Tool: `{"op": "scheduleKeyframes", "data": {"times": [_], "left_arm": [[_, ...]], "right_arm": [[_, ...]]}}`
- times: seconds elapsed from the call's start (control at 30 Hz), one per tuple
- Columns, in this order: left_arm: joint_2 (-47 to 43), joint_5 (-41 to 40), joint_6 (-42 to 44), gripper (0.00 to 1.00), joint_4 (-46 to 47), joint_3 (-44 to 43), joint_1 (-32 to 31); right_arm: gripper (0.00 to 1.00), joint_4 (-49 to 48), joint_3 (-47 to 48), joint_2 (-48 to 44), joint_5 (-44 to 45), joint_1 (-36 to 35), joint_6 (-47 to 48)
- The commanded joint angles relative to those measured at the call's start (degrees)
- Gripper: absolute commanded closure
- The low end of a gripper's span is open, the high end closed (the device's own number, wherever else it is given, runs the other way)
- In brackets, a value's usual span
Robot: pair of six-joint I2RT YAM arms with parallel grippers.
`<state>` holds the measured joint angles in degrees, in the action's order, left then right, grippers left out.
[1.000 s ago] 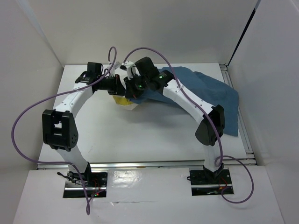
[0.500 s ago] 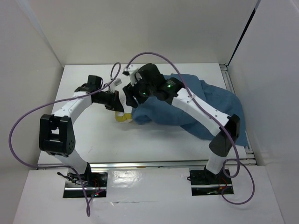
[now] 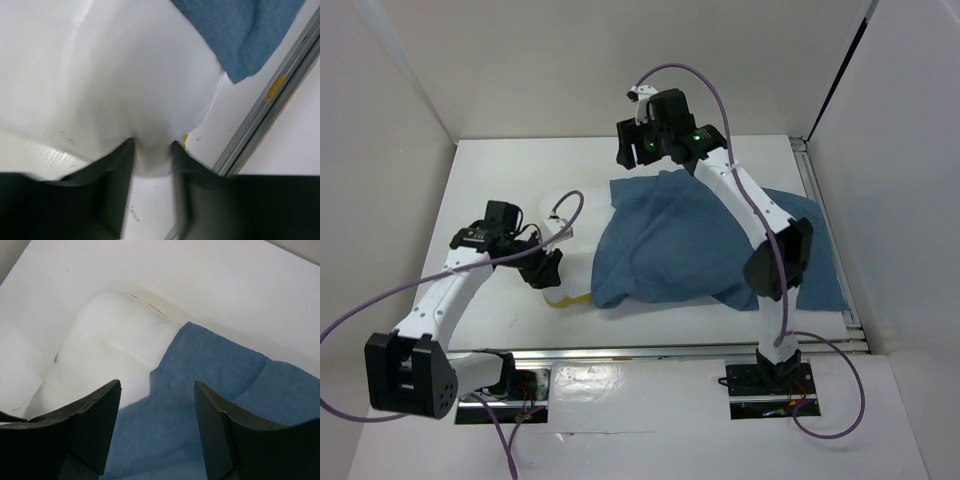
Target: Put the pillow into the pillowcase
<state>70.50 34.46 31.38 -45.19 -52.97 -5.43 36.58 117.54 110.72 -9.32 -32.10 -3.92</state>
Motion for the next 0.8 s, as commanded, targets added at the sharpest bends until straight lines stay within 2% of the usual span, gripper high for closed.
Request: {"op": "scheduleKeyframes", "data": {"times": [0.0,0.1,0.2,0.23,0.37,0.5,0.57,0.6,0.73,0.77], "left_arm": [[-6.06,-3.86,6.59,0.45,-0.95,0.94,0.33],[-9.14,-7.11,5.98,0.33,2.03,0.94,0.33],[-10.29,-12.02,2.3,0.3,6.58,-1.69,0.33],[-10.29,-13.61,-0.15,0.27,7.65,-2.39,0.33],[-8.28,-18.98,-5.35,0.27,10.47,-7.23,0.33],[-7.04,-20.39,-7.12,0.27,12.49,-10.31,0.33],[-5.82,-21.18,-8.34,0.27,14.5,-11.1,0.33],[-5.29,-21.79,-8.87,0.27,15.47,-11.71,0.33],[-1.08,-22.5,-10.1,0.27,19.16,-13.29,0.33],[0.15,-23.29,-11.06,0.27,19.96,-13.3,0.33]], "right_arm": [[0.33,4.11,9.1,7.3,-6.13,0.72,-2.14],[0.34,5.35,16.66,14.95,-8.43,0.72,-2.14],[0.37,6.48,21.75,21.27,-9.13,0.02,-2.14],[0.37,6.49,21.77,22.25,-9.14,-0.77,-1.53],[0.38,3.95,18.61,24.11,-6.94,-2.0,-0.21],[0.38,0.7,13.79,24.64,-0.72,-2.53,0.32],[0.47,-0.71,13.07,25.24,-0.09,-2.53,0.32],[0.58,-0.72,13.07,25.95,0.44,-2.53,0.32],[0.81,-1.25,9.91,25.95,1.67,-3.06,1.02],[0.84,-1.25,9.3,25.95,1.68,-3.06,1.54]]}}
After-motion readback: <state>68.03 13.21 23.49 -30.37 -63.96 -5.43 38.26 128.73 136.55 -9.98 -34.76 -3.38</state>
